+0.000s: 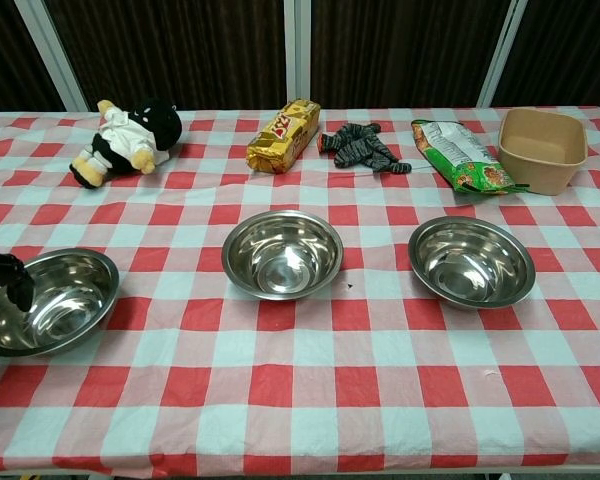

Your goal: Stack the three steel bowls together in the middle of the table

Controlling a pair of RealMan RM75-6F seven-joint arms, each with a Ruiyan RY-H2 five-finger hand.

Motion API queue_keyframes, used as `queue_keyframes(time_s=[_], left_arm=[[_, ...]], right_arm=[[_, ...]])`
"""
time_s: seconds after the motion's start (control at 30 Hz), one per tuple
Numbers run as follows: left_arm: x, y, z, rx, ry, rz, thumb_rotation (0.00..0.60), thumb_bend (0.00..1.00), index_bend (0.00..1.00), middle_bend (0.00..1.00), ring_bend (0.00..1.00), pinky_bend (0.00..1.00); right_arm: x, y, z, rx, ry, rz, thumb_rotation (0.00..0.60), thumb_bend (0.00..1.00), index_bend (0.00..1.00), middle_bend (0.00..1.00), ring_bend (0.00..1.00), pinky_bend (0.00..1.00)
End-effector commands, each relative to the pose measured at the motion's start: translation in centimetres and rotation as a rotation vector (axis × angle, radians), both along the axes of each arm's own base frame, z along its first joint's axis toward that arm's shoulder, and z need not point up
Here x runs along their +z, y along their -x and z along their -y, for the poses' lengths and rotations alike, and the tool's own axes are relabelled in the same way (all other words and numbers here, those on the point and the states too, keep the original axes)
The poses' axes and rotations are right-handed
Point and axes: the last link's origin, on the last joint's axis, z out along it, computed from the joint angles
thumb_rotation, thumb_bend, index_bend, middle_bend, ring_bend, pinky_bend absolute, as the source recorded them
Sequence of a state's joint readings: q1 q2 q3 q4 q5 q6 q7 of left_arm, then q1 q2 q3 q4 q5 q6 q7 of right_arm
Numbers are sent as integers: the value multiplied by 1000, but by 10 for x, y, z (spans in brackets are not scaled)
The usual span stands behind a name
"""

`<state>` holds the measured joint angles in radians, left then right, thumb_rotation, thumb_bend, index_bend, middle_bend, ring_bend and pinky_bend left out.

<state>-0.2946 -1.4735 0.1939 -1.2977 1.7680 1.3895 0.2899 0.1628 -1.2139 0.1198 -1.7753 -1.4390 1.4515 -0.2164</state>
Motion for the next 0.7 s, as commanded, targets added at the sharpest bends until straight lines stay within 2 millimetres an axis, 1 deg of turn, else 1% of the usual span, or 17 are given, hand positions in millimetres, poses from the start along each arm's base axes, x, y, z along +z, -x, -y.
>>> queue_keyframes(time_s=[0.03,0.27,0.53,0.7], left_arm=[[0,3,0,3,3,-3,600,211,488,522,877,893],[2,11,2,23,4,-10,600,211,490,524,878,893],[-10,13,-4,9,11,-25,600,218,503,531,878,893],[-15,11,-10,-31,6,-49,600,233,524,546,881,896]], right_arm=[[-2,-2,2,0,-5,-3,600,54,31,49,0,30],[-6,-5,5,2,-18,-13,600,54,31,49,0,30],[-6,-4,5,-5,-20,-16,600,54,31,49,0,30],[-5,-2,6,-14,-18,-15,600,54,31,49,0,30]])
